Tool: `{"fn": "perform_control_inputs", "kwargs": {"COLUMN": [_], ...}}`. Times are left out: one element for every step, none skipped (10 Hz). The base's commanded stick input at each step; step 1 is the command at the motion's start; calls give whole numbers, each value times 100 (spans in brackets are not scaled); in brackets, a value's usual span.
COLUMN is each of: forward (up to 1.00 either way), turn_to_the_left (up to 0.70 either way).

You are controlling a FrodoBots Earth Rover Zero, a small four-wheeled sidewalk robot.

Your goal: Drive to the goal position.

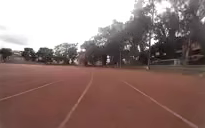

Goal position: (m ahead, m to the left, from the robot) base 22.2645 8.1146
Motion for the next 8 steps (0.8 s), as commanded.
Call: {"fn": "perform_control_inputs", "kwargs": {"forward": [70, 70, 70, 70, 70, 70, 70, 70], "turn_to_the_left": [0, 0, 0, 0, 0, 0, 0, 0]}}
